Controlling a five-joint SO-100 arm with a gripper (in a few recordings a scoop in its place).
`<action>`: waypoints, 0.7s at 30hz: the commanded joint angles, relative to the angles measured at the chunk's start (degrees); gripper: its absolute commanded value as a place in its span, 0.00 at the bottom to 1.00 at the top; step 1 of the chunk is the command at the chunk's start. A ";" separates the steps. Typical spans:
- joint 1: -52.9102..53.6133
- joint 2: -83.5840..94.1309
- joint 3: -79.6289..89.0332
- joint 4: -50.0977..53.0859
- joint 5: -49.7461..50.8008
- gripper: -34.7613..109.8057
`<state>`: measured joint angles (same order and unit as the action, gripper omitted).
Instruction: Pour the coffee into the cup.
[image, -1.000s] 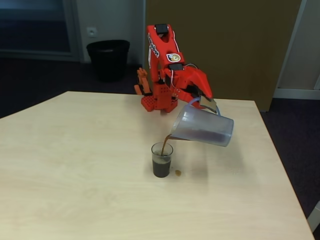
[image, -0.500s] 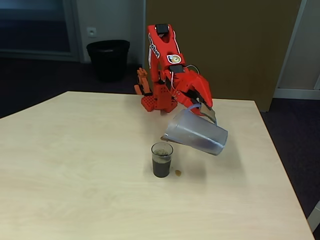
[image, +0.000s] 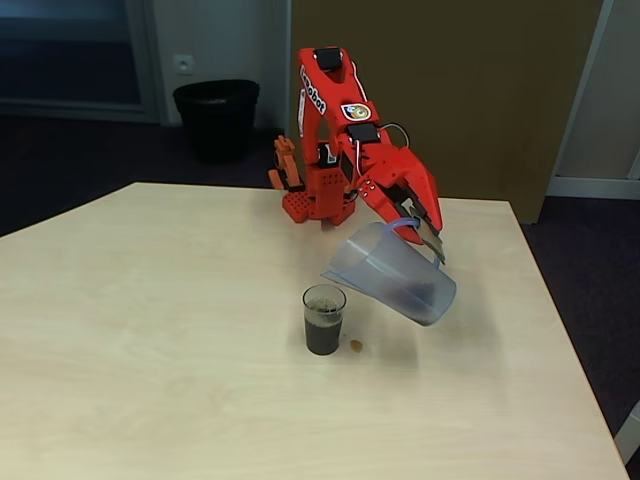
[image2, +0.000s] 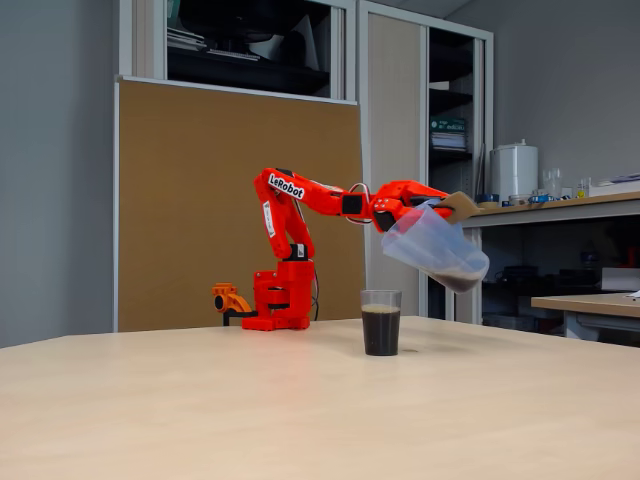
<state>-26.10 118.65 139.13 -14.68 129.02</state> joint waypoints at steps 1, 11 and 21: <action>-2.02 -0.70 -5.98 4.04 -3.96 0.24; -8.53 -4.04 -14.68 22.68 -22.15 0.24; -15.29 -10.63 -22.85 34.72 -36.04 0.24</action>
<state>-39.29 107.93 119.62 18.98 95.98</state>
